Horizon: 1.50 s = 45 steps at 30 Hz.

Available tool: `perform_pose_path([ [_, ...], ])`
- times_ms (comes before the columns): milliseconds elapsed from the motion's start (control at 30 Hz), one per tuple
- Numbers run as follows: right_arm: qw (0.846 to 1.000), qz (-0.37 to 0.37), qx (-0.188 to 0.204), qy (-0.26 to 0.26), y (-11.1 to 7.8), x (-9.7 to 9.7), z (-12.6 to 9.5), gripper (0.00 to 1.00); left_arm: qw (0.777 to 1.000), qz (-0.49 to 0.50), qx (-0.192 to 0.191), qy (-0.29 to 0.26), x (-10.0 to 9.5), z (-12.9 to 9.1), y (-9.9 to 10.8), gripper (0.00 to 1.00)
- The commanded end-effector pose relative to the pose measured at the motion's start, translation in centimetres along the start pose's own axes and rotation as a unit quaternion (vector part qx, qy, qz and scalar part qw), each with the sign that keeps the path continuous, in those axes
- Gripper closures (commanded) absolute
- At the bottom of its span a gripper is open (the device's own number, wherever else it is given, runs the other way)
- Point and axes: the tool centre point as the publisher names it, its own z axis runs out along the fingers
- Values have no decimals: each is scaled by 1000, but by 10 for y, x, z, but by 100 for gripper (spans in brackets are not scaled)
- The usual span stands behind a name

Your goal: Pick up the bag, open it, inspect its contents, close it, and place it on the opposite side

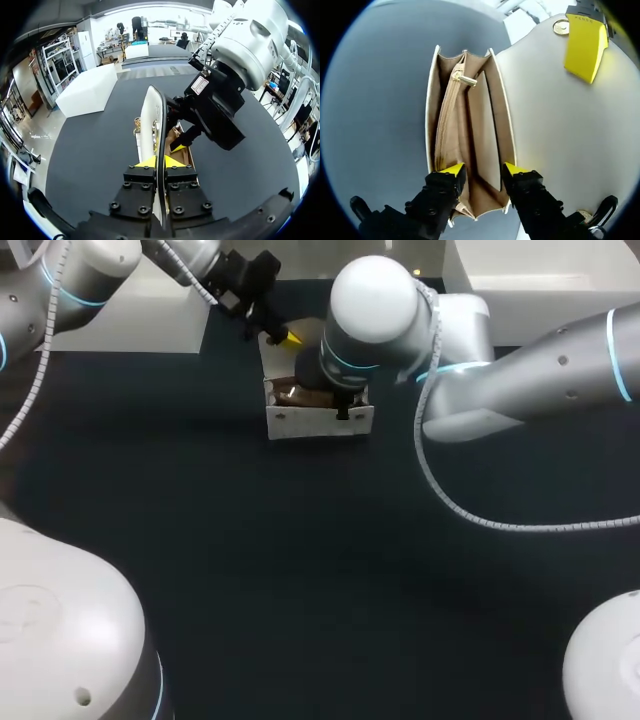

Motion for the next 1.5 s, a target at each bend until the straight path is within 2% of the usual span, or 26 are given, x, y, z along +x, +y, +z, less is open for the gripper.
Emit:
perform_pose_path([
  [33,1000,4,1,-31,-3,-2,-22,65,1000,1,-3,-4,5,-1,-3,100],
  [333,995,7,4,-98,-6,-17,-65,71,1000,-3,-4,-4,0,4,-2,100],
  [533,994,4,2,-112,-5,-16,-78,78,1000,-15,-8,-5,-8,14,4,100],
  [833,994,2,-6,-106,-3,-2,-76,100,999,-18,-24,-41,-31,29,18,100],
  [1233,997,8,-11,-78,-7,30,-58,100,993,5,-43,-108,-61,49,37,100],
  [1433,998,8,-13,-67,-5,40,-51,100,991,20,-58,-123,-69,63,48,100],
  [1500,998,9,-13,-62,-5,42,-50,100,991,23,-52,-123,-70,66,52,100],
])
